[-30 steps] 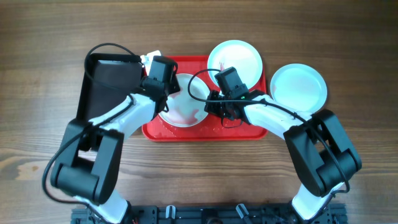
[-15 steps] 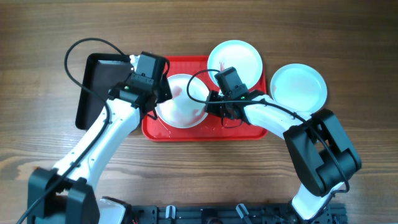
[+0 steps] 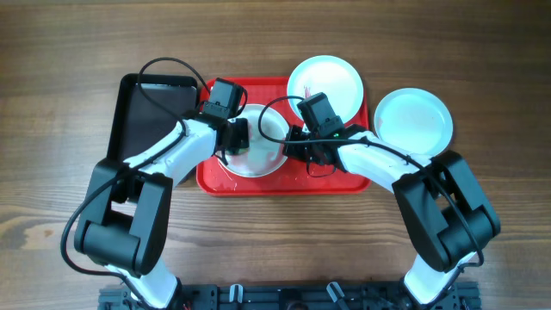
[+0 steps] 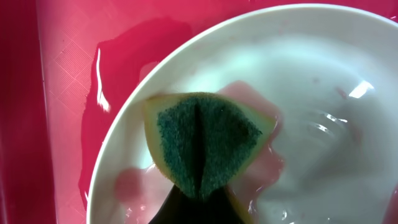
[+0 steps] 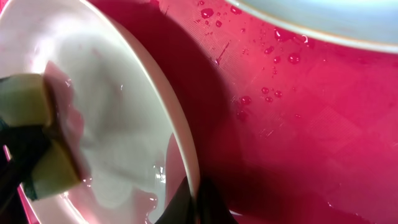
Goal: Clean dirty plates on tray and stack at the side
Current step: 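Scrub the plate again with the sponge held in the left gripper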
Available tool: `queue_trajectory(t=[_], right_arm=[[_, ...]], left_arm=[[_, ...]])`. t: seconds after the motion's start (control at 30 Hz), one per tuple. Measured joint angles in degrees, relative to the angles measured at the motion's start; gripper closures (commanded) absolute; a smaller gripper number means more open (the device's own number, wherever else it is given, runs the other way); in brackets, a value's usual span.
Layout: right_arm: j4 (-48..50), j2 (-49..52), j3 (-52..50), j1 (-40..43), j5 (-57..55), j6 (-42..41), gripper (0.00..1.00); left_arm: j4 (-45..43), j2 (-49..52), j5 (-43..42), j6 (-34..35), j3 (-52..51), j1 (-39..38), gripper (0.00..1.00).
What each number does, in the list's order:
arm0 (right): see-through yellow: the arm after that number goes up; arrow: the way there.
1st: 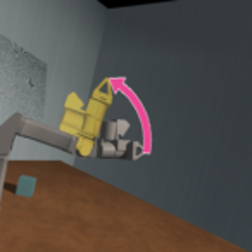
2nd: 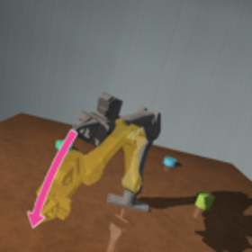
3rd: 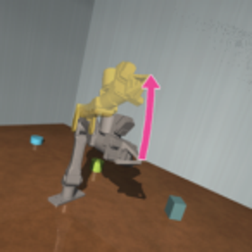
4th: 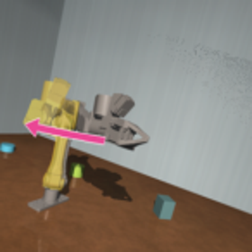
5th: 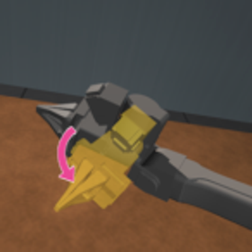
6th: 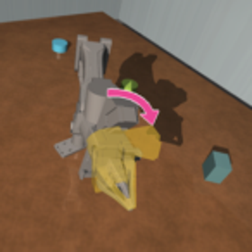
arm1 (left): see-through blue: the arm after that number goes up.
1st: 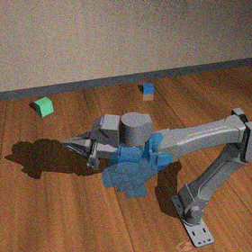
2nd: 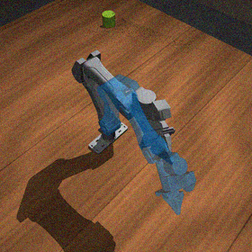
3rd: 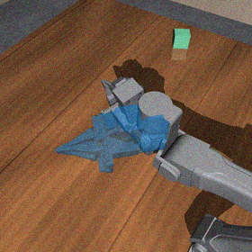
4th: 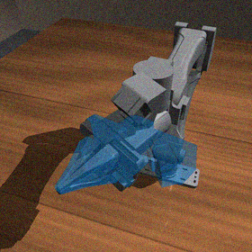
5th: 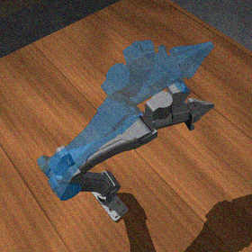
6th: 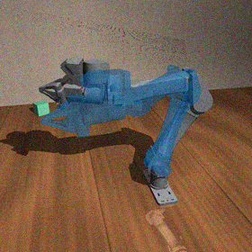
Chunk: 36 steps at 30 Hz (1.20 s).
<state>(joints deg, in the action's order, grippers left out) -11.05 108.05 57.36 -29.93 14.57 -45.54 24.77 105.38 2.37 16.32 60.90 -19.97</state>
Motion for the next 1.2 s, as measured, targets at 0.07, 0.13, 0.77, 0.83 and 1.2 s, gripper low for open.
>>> queue_trajectory(t=[0.07,0.13,0.77,0.83,1.2], right_arm=[[0.04,0.00,0.00,-0.02,0.00,0.02,0.96],[0.09,0.00,0.00,-0.02,0.00,0.02,0.96],[2.75,0.44,-0.44,-0.33,0.59,2.47,0.85],[3.80,0.44,-0.59,-0.33,0.48,3.43,0.79],[7.76,0.61,-0.76,-0.33,-1.86,7.98,0.76]], left_arm=[[-0.87,0.09,1.42,0.02,0.00,0.15,0.96],[-2.14,0.31,4.26,0.00,0.00,0.81,0.96],[14.12,-6.91,-9.53,-0.33,5.95,4.76,0.96],[15.02,-8.17,-10.69,-0.11,6.05,4.87,0.96],[15.78,-8.55,-14.14,0.50,6.14,8.85,0.96]])
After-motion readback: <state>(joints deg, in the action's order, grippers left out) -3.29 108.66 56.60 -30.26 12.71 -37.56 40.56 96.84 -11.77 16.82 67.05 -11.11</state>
